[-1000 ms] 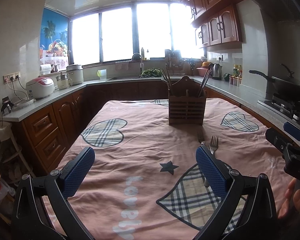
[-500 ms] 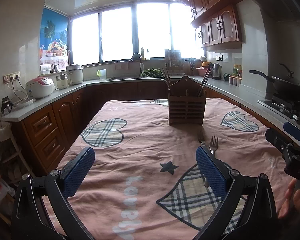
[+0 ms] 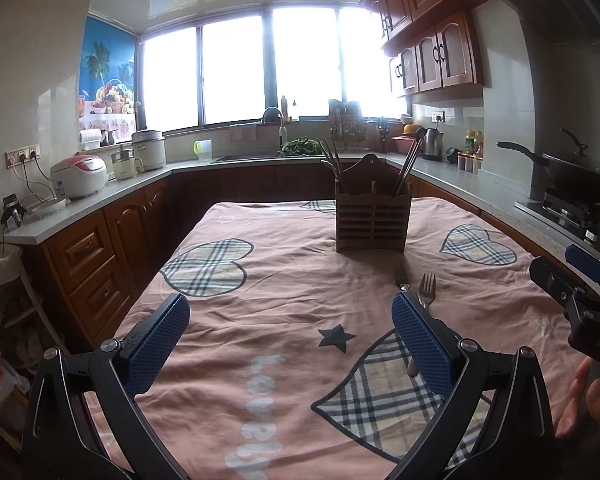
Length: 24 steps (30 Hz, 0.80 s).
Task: Organize utensils
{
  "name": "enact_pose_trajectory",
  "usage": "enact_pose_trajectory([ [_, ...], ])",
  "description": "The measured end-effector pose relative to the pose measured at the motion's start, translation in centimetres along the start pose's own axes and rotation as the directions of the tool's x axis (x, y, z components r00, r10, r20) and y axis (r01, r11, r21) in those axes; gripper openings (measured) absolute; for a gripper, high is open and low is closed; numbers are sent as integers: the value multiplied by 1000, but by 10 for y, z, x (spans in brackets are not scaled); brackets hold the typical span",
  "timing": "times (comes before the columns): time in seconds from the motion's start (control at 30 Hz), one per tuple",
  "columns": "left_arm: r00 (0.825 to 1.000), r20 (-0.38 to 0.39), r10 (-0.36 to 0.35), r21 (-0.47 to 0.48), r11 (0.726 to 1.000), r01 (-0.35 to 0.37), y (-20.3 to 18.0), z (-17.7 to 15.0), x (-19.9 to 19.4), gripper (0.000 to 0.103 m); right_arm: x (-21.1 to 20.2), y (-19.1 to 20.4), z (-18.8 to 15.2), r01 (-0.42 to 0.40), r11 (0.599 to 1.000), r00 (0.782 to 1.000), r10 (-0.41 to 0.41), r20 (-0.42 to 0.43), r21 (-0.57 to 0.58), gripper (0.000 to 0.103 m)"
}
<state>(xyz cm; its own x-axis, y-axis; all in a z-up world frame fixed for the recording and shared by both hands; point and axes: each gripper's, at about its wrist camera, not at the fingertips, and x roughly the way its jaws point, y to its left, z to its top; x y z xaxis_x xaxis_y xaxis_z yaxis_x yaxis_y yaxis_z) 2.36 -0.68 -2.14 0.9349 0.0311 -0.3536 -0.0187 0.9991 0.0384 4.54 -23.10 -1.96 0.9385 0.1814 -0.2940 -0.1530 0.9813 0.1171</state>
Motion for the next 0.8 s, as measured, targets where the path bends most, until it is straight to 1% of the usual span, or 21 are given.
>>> enact_pose_trajectory([
  [0.33,1000,3,-4,6,1000,4,-2,2,0,103,1,2,1,-2,1000,1000,2,-3,0,103],
  [0.57,1000,-10,-11,3,1000,11,-3,3,6,103,6,6,3,-6,1000,1000,6,-14,4,103],
  [0.8,999,-25,-25,2,1000,25,-5,5,16,103,15,-1,2,-2,1000,999,3,-32,11,103],
])
